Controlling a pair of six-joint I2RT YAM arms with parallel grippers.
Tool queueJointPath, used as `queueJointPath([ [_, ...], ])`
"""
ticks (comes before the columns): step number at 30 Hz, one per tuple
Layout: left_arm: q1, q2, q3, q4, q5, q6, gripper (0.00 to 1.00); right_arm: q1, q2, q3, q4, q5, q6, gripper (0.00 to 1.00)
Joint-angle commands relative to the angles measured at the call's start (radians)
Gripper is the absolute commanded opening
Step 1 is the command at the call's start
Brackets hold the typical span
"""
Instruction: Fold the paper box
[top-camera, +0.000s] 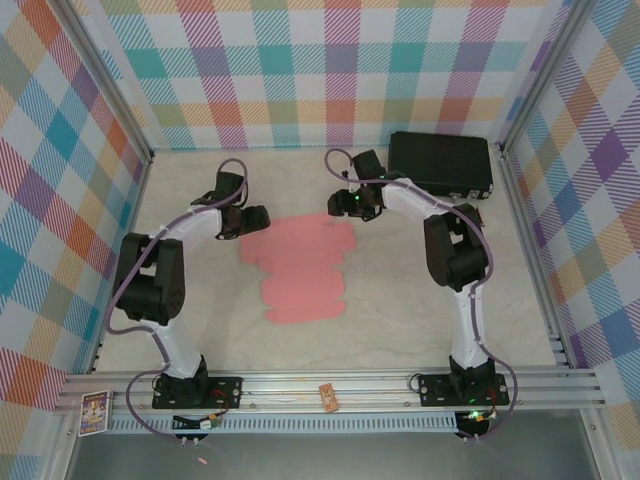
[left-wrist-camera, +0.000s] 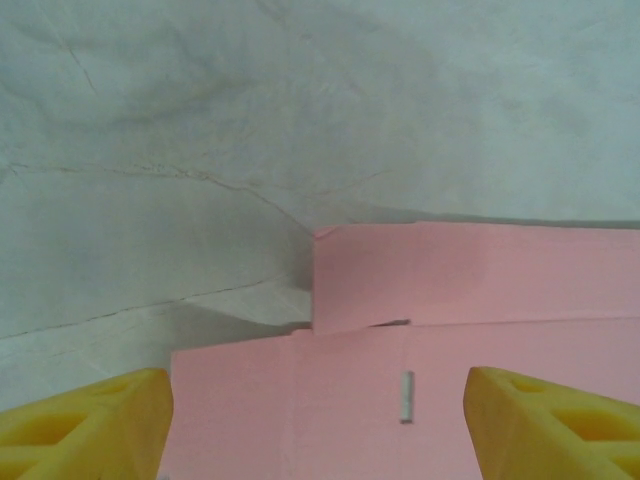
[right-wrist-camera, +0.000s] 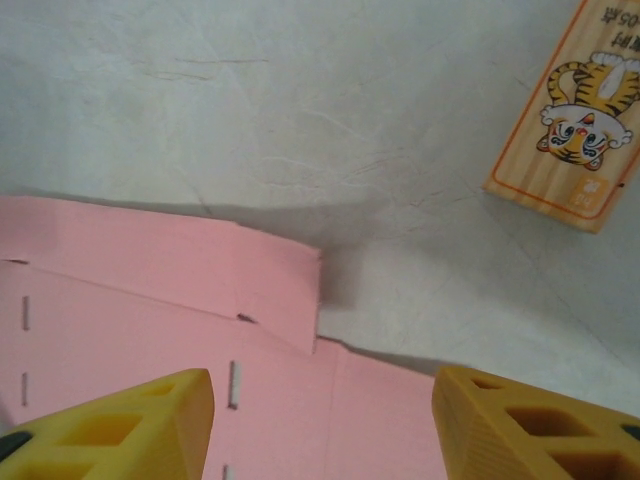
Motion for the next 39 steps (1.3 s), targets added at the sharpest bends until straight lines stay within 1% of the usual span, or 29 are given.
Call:
queueJointPath([
  [1, 0.013, 0.041, 0.062, -0.035, 0.059, 0.018, 0.77, -0.007, 0.043, 0.071, -0.066, -0.006, -0.015, 0.61],
  [5, 0.015, 0.108, 0.120, -0.056, 0.094, 0.026, 0.74, -0.007, 0.097, 0.144, -0.102, -0.036, -0.014, 0.60],
  [9, 0.015, 0.137, 0.144, -0.050, 0.141, 0.032, 0.73, -0.007, 0.128, 0.170, -0.102, -0.064, -0.004, 0.58],
  [11, 0.015, 0.152, 0.155, -0.050, 0.146, 0.033, 0.71, -0.007, 0.148, 0.197, -0.114, -0.084, -0.003, 0.56],
  [14, 0.015, 0.177, 0.177, -0.067, 0.131, 0.033, 0.70, -0.007, 0.171, 0.217, -0.117, -0.103, 0.005, 0.54],
  [15, 0.015, 0.184, 0.181, -0.070, 0.129, 0.033, 0.70, -0.007, 0.177, 0.224, -0.119, -0.111, 0.008, 0.53],
  [17, 0.015, 0.192, 0.186, -0.074, 0.126, 0.031, 0.66, -0.007, 0.186, 0.233, -0.124, -0.125, 0.012, 0.49],
  [19, 0.015, 0.196, 0.188, -0.070, 0.150, 0.032, 0.62, -0.007, 0.189, 0.234, -0.118, -0.133, 0.012, 0.45],
  [21, 0.015, 0.195, 0.188, -0.060, 0.171, 0.032, 0.54, -0.007, 0.188, 0.234, -0.115, -0.140, 0.018, 0.41],
  [23, 0.015, 0.188, 0.186, -0.049, 0.192, 0.034, 0.49, -0.007, 0.182, 0.231, -0.110, -0.150, 0.020, 0.37],
  [25, 0.014, 0.182, 0.186, -0.036, 0.208, 0.037, 0.45, -0.007, 0.173, 0.228, -0.098, -0.161, 0.025, 0.34],
  [28, 0.014, 0.177, 0.189, -0.034, 0.220, 0.045, 0.41, -0.005, 0.165, 0.227, -0.087, -0.168, 0.033, 0.32],
  [32, 0.009, 0.180, 0.199, -0.046, 0.222, 0.053, 0.41, -0.002, 0.166, 0.240, -0.084, -0.187, 0.039, 0.30],
  [39, -0.012, 0.165, 0.210, -0.047, 0.228, 0.083, 0.44, 0.010, 0.165, 0.256, -0.099, -0.175, 0.030, 0.30],
])
